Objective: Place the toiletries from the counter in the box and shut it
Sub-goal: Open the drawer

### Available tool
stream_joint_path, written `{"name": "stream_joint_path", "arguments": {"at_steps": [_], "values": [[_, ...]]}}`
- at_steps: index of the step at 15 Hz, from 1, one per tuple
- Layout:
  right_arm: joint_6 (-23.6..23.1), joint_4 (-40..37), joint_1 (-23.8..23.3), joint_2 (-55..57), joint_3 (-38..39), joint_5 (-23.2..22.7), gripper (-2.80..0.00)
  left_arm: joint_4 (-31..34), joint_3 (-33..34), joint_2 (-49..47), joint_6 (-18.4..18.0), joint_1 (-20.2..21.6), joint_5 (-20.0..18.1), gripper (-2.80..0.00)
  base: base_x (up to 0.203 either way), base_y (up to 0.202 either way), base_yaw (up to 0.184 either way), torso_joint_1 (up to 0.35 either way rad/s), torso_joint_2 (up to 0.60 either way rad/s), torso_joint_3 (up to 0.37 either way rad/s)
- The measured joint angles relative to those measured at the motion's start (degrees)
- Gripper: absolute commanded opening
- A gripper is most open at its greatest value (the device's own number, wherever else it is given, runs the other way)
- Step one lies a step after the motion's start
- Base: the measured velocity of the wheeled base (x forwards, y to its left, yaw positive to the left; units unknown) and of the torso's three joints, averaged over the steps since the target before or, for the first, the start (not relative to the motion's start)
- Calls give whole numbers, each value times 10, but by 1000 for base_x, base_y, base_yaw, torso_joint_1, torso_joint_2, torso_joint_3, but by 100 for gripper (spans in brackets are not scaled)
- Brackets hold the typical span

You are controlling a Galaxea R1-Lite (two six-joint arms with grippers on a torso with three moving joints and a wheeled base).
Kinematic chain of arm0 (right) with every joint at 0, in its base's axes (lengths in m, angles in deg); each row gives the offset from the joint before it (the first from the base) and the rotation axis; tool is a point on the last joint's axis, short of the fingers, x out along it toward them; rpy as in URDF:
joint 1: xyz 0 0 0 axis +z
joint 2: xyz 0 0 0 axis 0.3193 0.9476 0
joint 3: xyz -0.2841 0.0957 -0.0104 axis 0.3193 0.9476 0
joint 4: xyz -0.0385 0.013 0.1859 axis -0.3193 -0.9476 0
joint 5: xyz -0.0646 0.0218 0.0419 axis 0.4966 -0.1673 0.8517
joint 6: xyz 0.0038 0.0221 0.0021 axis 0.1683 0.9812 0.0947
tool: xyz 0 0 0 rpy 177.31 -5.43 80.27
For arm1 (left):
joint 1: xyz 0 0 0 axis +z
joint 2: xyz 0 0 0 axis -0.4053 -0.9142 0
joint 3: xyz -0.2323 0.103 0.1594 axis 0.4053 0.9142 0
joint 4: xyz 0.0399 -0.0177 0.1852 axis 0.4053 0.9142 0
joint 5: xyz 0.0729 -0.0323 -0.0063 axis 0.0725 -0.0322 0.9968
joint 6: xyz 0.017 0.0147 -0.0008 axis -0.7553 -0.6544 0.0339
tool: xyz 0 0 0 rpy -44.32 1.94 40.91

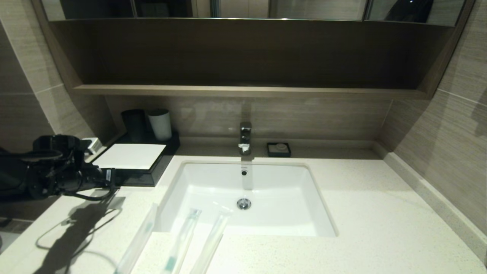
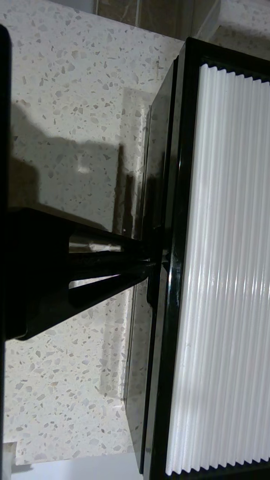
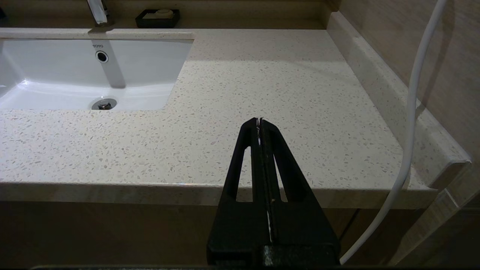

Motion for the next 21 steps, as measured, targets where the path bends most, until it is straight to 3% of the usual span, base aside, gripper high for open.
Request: {"name": "stream_joint_path", "arguments": {"at_steps": [6,15,21], "values": [[0,0,0,0,0,0,-280,-55,52,12,-23,-1,0,-280,0,0,0,0,0,0],[0,0,0,0,0,0,-280,-126,72,-6,-23,0,-10,-280,0,0,0,0,0,0],[0,0,0,0,0,0,-280,-134,64,-24,-24,3,-10,-280,0,0,0,0,0,0]]}}
